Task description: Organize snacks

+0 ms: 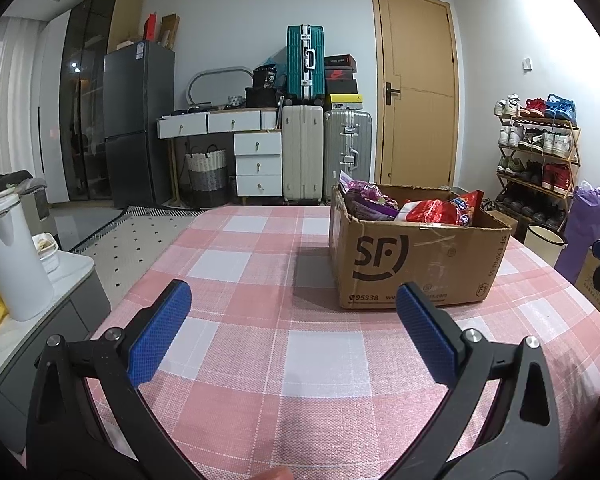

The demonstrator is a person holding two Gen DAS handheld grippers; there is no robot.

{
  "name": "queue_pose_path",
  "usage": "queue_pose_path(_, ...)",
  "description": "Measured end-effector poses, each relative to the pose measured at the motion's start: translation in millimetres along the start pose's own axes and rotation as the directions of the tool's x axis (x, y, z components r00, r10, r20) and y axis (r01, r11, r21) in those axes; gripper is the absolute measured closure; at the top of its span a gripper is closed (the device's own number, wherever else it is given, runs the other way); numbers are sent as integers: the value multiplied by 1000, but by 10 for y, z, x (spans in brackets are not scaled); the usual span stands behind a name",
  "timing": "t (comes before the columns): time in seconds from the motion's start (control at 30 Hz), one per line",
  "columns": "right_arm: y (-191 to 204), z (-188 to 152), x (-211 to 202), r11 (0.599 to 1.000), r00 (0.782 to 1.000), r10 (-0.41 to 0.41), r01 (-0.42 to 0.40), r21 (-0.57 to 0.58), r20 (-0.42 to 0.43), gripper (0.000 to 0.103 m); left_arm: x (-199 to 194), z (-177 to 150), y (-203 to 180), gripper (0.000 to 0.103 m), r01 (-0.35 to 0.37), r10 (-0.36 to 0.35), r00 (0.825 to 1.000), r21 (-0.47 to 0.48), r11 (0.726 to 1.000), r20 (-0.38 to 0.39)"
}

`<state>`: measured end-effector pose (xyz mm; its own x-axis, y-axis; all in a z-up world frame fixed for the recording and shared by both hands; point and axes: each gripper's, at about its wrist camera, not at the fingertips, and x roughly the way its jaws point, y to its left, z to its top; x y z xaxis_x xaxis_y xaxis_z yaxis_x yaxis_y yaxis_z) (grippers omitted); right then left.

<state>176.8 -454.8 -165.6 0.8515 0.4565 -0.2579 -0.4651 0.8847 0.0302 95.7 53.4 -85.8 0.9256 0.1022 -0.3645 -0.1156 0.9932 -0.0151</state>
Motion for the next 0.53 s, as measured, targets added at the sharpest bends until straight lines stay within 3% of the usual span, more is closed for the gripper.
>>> queue_pose_path(0.53, 0, -1, -2, 1000, 1000, 0, 0, 0, 0, 0, -10, -3, 27, 1, -10, 10, 1000, -13, 1000, -2)
